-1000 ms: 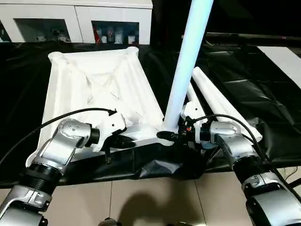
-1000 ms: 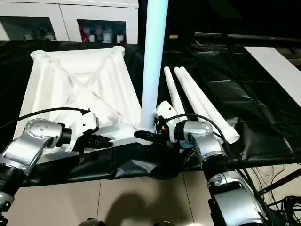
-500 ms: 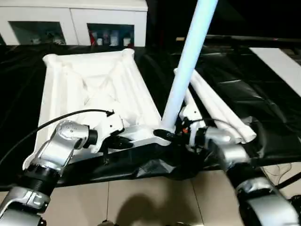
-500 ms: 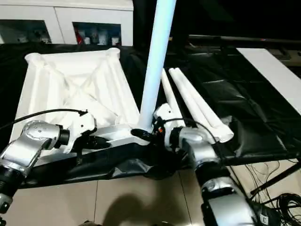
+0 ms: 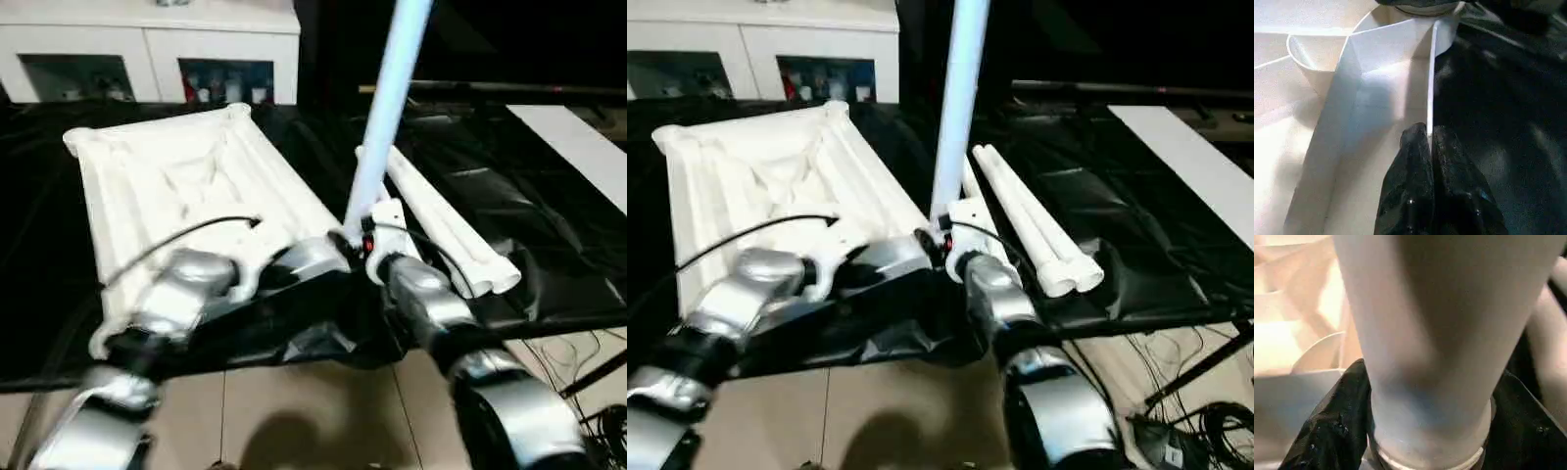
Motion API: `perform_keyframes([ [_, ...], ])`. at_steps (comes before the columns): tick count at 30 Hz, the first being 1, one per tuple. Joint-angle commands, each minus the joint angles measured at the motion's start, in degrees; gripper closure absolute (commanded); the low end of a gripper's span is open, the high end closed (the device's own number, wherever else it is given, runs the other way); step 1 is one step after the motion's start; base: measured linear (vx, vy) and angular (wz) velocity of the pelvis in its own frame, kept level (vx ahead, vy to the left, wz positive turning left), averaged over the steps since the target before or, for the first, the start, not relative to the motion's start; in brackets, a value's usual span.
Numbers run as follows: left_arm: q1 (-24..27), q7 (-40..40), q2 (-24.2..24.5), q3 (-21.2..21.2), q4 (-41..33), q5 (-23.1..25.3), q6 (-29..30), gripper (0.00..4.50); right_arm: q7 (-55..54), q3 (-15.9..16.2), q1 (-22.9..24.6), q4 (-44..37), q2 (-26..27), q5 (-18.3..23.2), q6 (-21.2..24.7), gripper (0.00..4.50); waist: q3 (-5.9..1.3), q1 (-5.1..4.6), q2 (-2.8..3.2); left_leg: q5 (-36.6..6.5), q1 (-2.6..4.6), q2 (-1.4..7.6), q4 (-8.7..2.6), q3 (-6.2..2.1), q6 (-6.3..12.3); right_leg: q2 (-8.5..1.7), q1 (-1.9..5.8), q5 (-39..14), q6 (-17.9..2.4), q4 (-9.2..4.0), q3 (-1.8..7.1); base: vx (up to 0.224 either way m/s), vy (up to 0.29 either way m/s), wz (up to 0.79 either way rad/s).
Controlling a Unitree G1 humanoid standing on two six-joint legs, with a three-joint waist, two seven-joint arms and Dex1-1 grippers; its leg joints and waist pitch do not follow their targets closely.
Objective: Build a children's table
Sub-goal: Insert table leg to table base
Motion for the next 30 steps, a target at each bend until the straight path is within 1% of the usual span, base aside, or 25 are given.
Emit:
perform_keyframes([
  [1,-1.7,5.5,-1.5,0.1,0.5,1.3,1.9,4.5,-1.3,-0.3,1.3,4.2,1.9,1.0,3.6,1.78,-2.78,-0.49,0.6,-26.6,1.99,1.5,-4.47,-1.77,-2.86,-3.76,0.24,-33.5,-4.7,-6.56,1.96,0.0,0.0,0.0],
  [2,-1.7,5.6,-1.6,0.0,0.4,1.3,2.0,4.5,-1.2,-0.5,1.1,4.4,2.1,1.1,3.7,1.78,-2.83,-0.47,0.63,-26.8,1.88,1.51,-4.56,-1.86,-2.79,-3.75,0.33,-33.1,-4.5,-6.56,1.87,0.0,0.0,0.0],
  [3,-1.8,5.8,-1.9,-0.2,0.3,1.4,2.2,4.5,-1.0,-1.0,0.4,5.3,2.8,1.2,3.6,1.78,-2.88,-0.54,0.06,-26.7,1.76,1.53,-4.57,-1.8,-2.63,-3.77,0.35,-33.0,-4.5,-6.6,1.87,0.0,0.0,0.0],
  [4,-1.9,5.8,-2.0,-0.3,0.3,1.4,2.2,4.5,-1.0,-1.2,0.0,5.7,3.0,1.1,3.5,1.78,-2.99,-0.41,0.28,-25.9,1.57,1.52,-4.63,-1.88,-2.51,-3.97,0.53,-32.2,-4.8,-6.38,1.98,0.0,0.0,0.0],
  [5,-1.8,5.8,-1.9,-0.4,0.1,1.4,2.4,4.5,-0.9,-1.3,-0.4,6.3,3.2,0.7,3.3,1.78,-2.99,-0.5,0.28,-25.5,1.33,1.57,-4.76,-1.89,-2.47,-3.93,0.61,-31.4,-4.9,-6.26,2.01,0.0,0.0,0.0],
  [8,-1.1,5.0,-0.9,-0.4,-0.7,1.3,2.3,4.5,-0.6,-0.7,-0.7,6.7,3.0,-0.1,2.9,1.78,-3.0,-0.51,0.36,-25.9,1.39,1.64,-4.89,-1.88,-2.69,-3.86,0.51,-30.0,-5.4,-6.18,2.01,0.0,0.0,0.0],
  [9,-0.8,4.8,-0.5,-0.4,-0.9,1.4,2.3,4.5,-0.2,-0.6,-0.9,6.8,3.0,-0.6,2.2,1.78,-3.02,-0.56,0.48,-26.3,1.36,1.68,-4.97,-1.91,-2.81,-3.88,0.54,-29.4,-5.7,-6.09,2.04,0.0,0.0,0.0],
  [10,-0.7,4.8,-0.5,-0.4,-0.9,1.5,2.3,4.5,-0.2,-0.7,-1.0,6.8,3.0,-0.7,2.1,1.78,-3.01,-0.62,0.42,-26.3,1.29,1.65,-4.99,-1.88,-2.81,-3.85,0.57,-29.3,-5.7,-6.13,2.03,0.0,0.0,0.0],
  [13,-0.5,4.4,-0.2,-0.2,-1.1,1.6,2.5,4.5,2.5,-2.8,-1.4,6.5,3.3,1.4,1.8,1.78,-3.0,-0.58,0.4,-26.9,1.53,1.63,-4.91,-1.8,-2.66,-3.92,0.44,-29.7,-5.8,-6.29,2.08,0.0,0.0,0.0],
  [14,-0.5,4.2,-0.1,-0.3,-1.2,1.6,2.5,4.5,3.4,-3.0,-1.5,6.2,3.3,1.8,1.6,1.78,-3.01,-0.59,0.57,-26.7,1.42,1.68,-4.96,-1.85,-2.61,-3.94,0.53,-29.4,-5.8,-6.24,2.11,0.0,0.0,0.0],
  [15,-0.5,4.1,-0.1,-0.3,-1.2,1.6,2.5,4.5,4.1,-3.2,-1.6,6.1,3.3,2.0,1.4,1.22,-3.03,-0.62,0.51,-26.5,1.36,1.69,-5.0,-1.84,-2.6,-3.93,0.56,-29.2,-5.8,-6.25,2.1,0.0,0.0,0.0],
  [16,-0.4,3.8,0.0,-0.4,-1.3,1.6,2.4,4.5,5.4,-3.3,-1.7,5.8,3.3,2.1,0.9,1.22,-3.08,-0.62,0.47,-26.2,1.28,1.69,-5.03,-1.81,-2.49,-3.89,0.63,-28.5,-6.1,-6.16,2.12,0.0,0.0,0.0],
  [17,-0.4,3.4,0.2,-0.5,-1.3,1.7,2.0,4.5,7.0,-3.5,-2.0,5.3,3.3,2.5,0.5,1.02,-3.1,-0.63,0.7,-26.2,1.29,1.69,-5.05,-1.79,-2.39,-3.85,0.63,-27.8,-6.3,-6.1,2.16,0.0,0.0,0.0],
  [18,-0.4,3.4,0.2,-0.5,-1.3,1.7,2.0,4.5,7.0,-3.5,-2.0,5.3,3.3,2.5,0.5,1.02,-3.07,-0.7,0.63,-26.3,1.23,1.71,-5.06,-1.78,-2.32,-3.84,0.64,-27.6,-6.4,-6.12,2.17,0.0,0.0,0.0],
  [19,-0.3,2.7,0.6,-0.8,-1.6,1.6,1.5,4.5,8.3,-3.7,-2.5,4.9,3.0,2.7,0.0,0.89,-3.06,-0.75,0.59,-26.0,1.07,1.71,-5.16,-1.83,-2.25,-3.83,0.78,-27.3,-6.7,-6.03,2.15,0.0,0.0,0.0],
  [20,-0.2,2.0,1.0,-1.0,-1.8,1.5,1.0,4.5,9.1,-3.8,-2.9,4.6,2.7,2.7,-0.2,0.73,-3.15,-0.88,0.53,-25.2,0.72,1.74,-5.26,-1.92,-2.27,-3.9,1.13,-26.5,-7.0,-5.81,2.15,0.0,0.0,0.0],
  [21,-0.1,1.2,1.3,-1.1,-2.0,1.2,0.6,4.5,9.9,-3.8,-3.2,4.4,2.4,2.6,-0.3,0.65,-3.15,-0.9,0.58,-25.0,0.77,1.76,-5.25,-1.88,-2.27,-3.89,1.07,-26.3,-7.2,-5.84,2.17,0.0,0.0,0.0],
  [22,0.1,0.4,1.9,-1.3,-2.1,1.1,0.1,4.5,11.0,-3.6,-3.4,3.8,2.0,2.5,-0.4,0.61,-3.17,-1.01,0.55,-24.7,0.82,1.76,-5.21,-1.82,-2.14,-3.9,1.0,-25.6,-7.6,-5.78,2.23,0.0,0.0,0.0],
  [23,0.2,0.0,2.4,-1.3,-2.1,1.1,-0.1,4.5,12.1,-3.3,-3.4,3.2,1.6,2.3,-0.6,0.54,-3.18,-1.11,0.7,-24.7,0.92,1.75,-5.14,-1.73,-2.02,-3.87,0.93,-25.1,-8.2,-5.8,2.29,0.0,0.0,0.0],
  [24,0.3,-0.3,3.0,-1.4,-2.1,1.2,-0.4,4.5,13.6,-2.8,-3.3,2.4,1.0,2.1,-0.8,0.42,-3.21,-1.2,0.62,-24.4,0.87,1.73,-5.1,-1.66,-1.89,-3.86,0.98,-24.7,-8.4,-5.77,2.33,0.0,0.0,0.0],
  [26,0.9,-2.7,4.7,-1.4,-2.4,0.6,-2.5,4.5,19.0,-2.6,-2.7,-0.5,-0.4,2.8,0.0,0.42,-3.27,-1.24,0.63,-23.3,0.77,1.76,-5.06,-1.56,-1.36,-3.87,1.15,-23.4,-9.1,-5.64,2.4,0.0,0.0,0.0],
  [27,1.1,-3.5,5.2,-1.4,-2.6,0.4,-3.1,4.5,20.5,-2.7,-2.4,-1.3,-0.7,3.1,0.5,0.42,-3.44,-1.3,0.6,-21.5,0.44,1.81,-5.07,-1.53,-0.91,-3.89,1.53,-21.4,-9.6,-5.32,2.5,0.0,0.0,0.0],
  [28,1.1,-3.5,5.2,-1.4,-2.6,0.4,-3.1,4.5,20.5,-2.7,-2.4,-1.3,-0.7,3.1,0.5,0.42,-3.58,-1.25,0.62,-19.5,0.32,1.89,-5.04,-1.4,-0.45,-3.86,1.65,-19.1,-10.2,-5.05,2.55,0.0,0.0,0.0],
  [29,1.9,-6.4,7.5,-1.9,-3.3,0.2,-6.5,4.5,25.8,-1.1,-0.6,-5.3,-2.7,3.3,1.8,0.42,-3.55,-1.05,0.73,-18.2,0.47,1.9,-5.01,-1.33,-0.09,-3.66,1.72,-17.6,-10.8,-5.01,2.49,0.0,0.0,0.0],
  [30,2.7,-9.4,8.9,-2.0,-3.8,-0.7,-9.3,4.5,28.5,-0.1,0.7,-8.0,-3.9,3.5,2.8,0.42,-3.57,-1.08,0.77,-17.8,0.39,1.9,-4.94,-1.14,0.23,-3.62,1.65,-16.5,-11.0,-4.86,2.56,0.0,0.0,0.0],
])
